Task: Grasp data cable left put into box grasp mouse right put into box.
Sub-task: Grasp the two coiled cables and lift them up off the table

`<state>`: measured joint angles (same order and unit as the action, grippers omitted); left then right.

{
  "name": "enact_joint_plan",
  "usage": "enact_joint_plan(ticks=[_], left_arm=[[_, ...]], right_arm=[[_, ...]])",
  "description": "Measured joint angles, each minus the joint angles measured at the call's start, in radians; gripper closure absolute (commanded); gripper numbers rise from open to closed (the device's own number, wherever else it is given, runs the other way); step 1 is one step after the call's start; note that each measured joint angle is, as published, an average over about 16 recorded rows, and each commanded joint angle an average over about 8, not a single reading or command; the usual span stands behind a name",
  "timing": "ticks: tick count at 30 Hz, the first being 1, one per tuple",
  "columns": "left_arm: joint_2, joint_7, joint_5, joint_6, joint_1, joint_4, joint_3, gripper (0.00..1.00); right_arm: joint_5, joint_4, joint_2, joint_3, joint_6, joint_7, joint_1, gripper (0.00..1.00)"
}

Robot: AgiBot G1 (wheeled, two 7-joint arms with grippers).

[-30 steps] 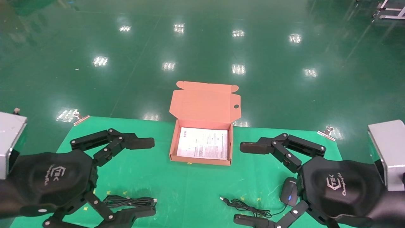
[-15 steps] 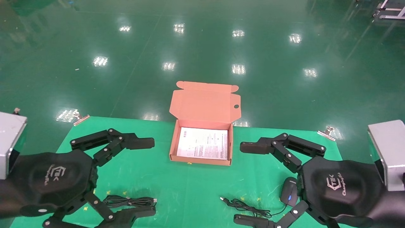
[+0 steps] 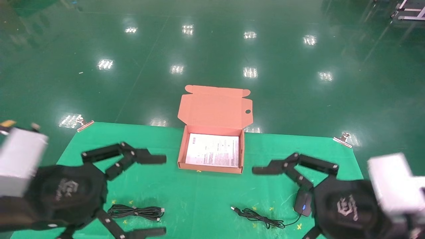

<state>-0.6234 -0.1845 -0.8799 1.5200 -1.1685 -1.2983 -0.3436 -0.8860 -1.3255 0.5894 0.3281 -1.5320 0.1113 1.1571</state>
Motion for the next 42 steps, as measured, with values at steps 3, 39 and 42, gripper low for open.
enact_joint_plan(ticks=[3, 39, 42], left_arm=[[-0.008, -0.013, -0.072, 0.013, -0.045, -0.006, -0.037, 0.00], [-0.235, -0.010, -0.942, -0.069, -0.293, 0.052, -0.488, 0.00], [-0.255, -0.018, -0.976, -0.095, -0.283, 0.085, -0.499, 0.00]], right_arm=[[-0.071, -0.011, -0.002, 0.034, -0.013, -0.042, 0.042, 0.00], [-0.860, -0.023, 0.143, 0.432, 0.199, -0.361, 0.165, 0.00], [-0.902, -0.019, 0.161, 0.444, 0.229, -0.337, 0.150, 0.00]])
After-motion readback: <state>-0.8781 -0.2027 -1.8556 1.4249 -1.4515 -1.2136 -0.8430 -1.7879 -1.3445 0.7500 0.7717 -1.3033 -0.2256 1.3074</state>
